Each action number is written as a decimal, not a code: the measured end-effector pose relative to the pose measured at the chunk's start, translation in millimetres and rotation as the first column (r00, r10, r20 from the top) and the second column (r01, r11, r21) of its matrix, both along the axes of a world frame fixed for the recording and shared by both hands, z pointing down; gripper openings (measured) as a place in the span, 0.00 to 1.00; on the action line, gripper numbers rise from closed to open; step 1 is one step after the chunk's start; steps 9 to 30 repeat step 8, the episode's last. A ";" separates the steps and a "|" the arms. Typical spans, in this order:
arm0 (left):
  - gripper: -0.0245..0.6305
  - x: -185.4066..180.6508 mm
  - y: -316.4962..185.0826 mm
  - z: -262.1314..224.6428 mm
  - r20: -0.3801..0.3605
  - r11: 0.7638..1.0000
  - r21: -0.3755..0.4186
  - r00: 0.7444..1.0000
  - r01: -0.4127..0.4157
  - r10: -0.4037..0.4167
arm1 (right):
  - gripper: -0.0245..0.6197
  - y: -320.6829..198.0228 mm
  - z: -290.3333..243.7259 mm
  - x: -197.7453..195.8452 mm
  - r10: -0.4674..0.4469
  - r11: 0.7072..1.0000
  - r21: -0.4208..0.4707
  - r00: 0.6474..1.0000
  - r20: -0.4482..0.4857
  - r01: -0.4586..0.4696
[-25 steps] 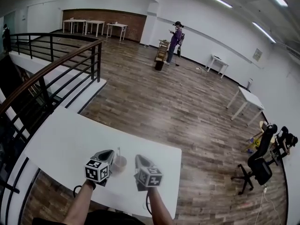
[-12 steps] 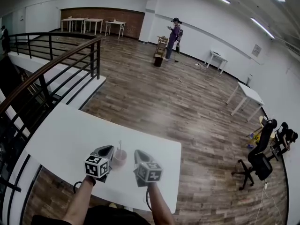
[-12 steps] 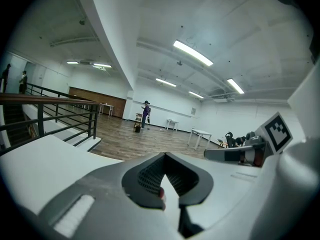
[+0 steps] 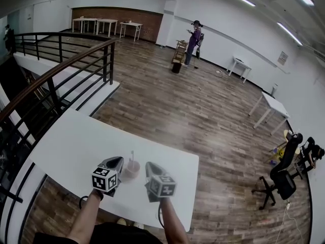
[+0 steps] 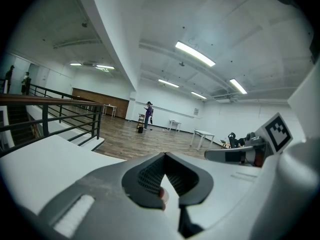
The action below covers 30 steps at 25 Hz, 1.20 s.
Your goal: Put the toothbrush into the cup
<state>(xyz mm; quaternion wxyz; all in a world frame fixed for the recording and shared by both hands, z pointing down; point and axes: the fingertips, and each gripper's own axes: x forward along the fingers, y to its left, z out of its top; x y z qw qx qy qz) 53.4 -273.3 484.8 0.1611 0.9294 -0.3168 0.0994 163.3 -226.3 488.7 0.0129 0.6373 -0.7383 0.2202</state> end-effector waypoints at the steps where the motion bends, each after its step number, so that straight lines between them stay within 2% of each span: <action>1: 0.05 -0.6 -0.7 -0.4 -0.001 1.000 0.001 1.000 0.002 -0.002 | 0.05 -0.6 0.0 -0.4 -0.001 1.000 -0.001 1.000 0.001 0.001; 30: 0.05 5.4 1.4 -4.5 -0.002 1.000 0.009 1.000 0.011 -0.011 | 0.05 2.2 -5.9 7.7 -0.005 1.000 0.020 1.000 -0.001 0.005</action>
